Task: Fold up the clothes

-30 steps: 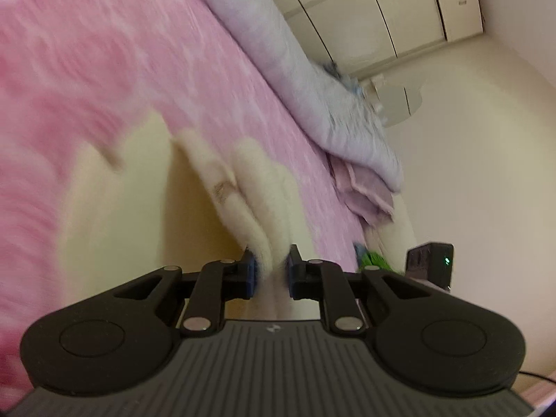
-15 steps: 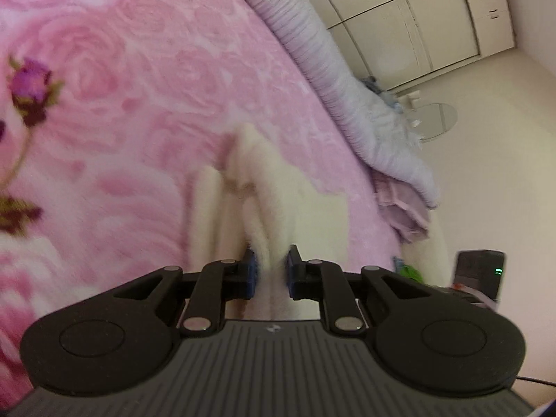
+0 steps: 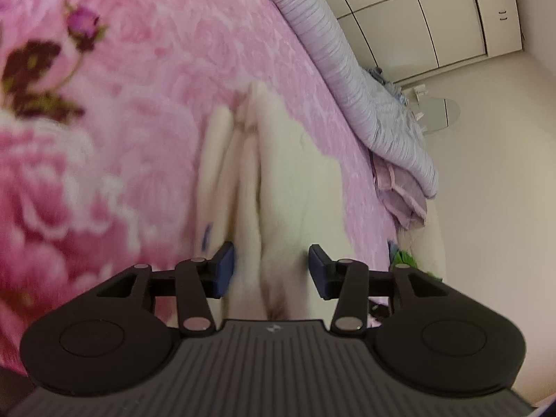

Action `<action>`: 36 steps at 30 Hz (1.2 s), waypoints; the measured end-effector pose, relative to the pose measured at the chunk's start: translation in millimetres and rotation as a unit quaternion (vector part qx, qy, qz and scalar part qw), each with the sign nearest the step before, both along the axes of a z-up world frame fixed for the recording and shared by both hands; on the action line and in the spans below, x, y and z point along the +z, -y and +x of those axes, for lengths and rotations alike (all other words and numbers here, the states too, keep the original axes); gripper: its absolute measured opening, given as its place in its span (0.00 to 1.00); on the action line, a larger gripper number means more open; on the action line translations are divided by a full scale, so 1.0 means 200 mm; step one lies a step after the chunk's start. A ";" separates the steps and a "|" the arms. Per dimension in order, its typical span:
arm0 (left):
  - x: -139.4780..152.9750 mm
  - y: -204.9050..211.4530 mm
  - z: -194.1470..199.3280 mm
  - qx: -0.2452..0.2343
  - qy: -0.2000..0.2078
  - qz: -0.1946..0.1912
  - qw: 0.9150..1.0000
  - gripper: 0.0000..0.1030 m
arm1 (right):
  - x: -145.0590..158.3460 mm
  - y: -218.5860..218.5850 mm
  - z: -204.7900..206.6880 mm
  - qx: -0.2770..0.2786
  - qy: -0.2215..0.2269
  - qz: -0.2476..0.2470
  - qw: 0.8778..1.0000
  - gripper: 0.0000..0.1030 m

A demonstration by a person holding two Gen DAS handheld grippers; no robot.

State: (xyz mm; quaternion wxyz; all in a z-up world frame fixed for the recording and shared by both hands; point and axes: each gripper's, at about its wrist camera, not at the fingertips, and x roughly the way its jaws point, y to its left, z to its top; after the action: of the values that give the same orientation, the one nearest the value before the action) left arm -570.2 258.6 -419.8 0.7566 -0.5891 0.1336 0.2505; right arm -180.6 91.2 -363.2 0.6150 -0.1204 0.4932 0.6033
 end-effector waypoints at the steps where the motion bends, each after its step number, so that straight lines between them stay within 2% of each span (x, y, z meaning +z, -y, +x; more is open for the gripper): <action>1: 0.00 0.02 0.00 0.002 0.000 0.006 1.000 0.34 | -0.03 0.02 -0.01 -0.001 -0.013 -0.006 1.000 0.14; 4: 0.02 0.06 -0.03 0.012 0.002 0.030 0.999 0.18 | -0.10 0.03 -0.10 0.006 -0.036 -0.019 0.999 0.14; 5: 0.04 0.07 -0.05 0.019 0.005 0.041 0.999 0.16 | -0.09 0.03 -0.16 0.007 -0.011 -0.022 1.000 0.14; 8: 0.08 0.11 -0.10 0.033 -0.008 0.075 0.997 0.15 | -0.04 0.03 -0.25 0.022 0.036 -0.003 0.999 0.14; 10: 0.04 0.12 -0.11 0.036 -0.014 0.066 0.997 0.15 | -0.02 0.03 -0.29 0.031 0.057 0.007 0.998 0.14; 12: -0.01 0.12 -0.10 0.034 -0.021 0.071 0.997 0.16 | -0.07 0.02 -0.32 0.036 0.079 -0.006 0.996 0.14; 14: -0.04 0.10 -0.10 0.040 -0.010 0.064 0.997 0.17 | -0.10 0.02 -0.35 0.039 0.095 -0.016 0.995 0.14; 19: 0.02 0.05 -0.09 0.005 -0.036 0.076 0.996 0.24 | -0.11 0.05 -0.37 0.072 0.140 -0.013 0.987 0.14; 21: 0.05 0.01 -0.11 0.007 -0.044 0.069 0.997 0.33 | -0.07 0.05 -0.32 0.060 0.151 0.001 0.987 0.14; 23: 0.09 -0.05 -0.10 0.019 -0.047 0.078 0.996 0.35 | -0.01 0.01 -0.25 0.047 0.160 0.025 0.986 0.14; 25: 0.12 -0.14 -0.07 0.025 -0.041 0.077 0.996 0.43 | 0.05 -0.05 -0.19 0.039 0.166 0.045 0.984 0.15; 27: 0.10 -0.26 -0.01 0.019 -0.035 0.063 0.997 0.45 | 0.08 -0.15 -0.14 0.038 0.157 0.065 0.985 0.15; 29: 0.08 -0.35 0.07 0.017 -0.046 0.055 0.997 0.41 | 0.08 -0.26 -0.09 0.036 0.144 0.077 0.986 0.15; 32: 0.05 -0.44 0.16 0.008 -0.071 0.081 0.994 0.15 | 0.04 -0.41 -0.05 0.035 0.130 0.095 0.986 0.15; 36: -0.01 -0.43 0.16 0.011 -0.083 0.105 0.991 0.12 | -0.05 -0.54 -0.04 0.048 0.125 0.136 0.982 0.15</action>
State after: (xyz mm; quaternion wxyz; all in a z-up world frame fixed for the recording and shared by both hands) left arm -538.1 344.4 -421.4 0.7974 -0.4853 0.1623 0.3198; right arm -188.4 200.1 -372.8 0.6530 -0.1336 0.3193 0.6736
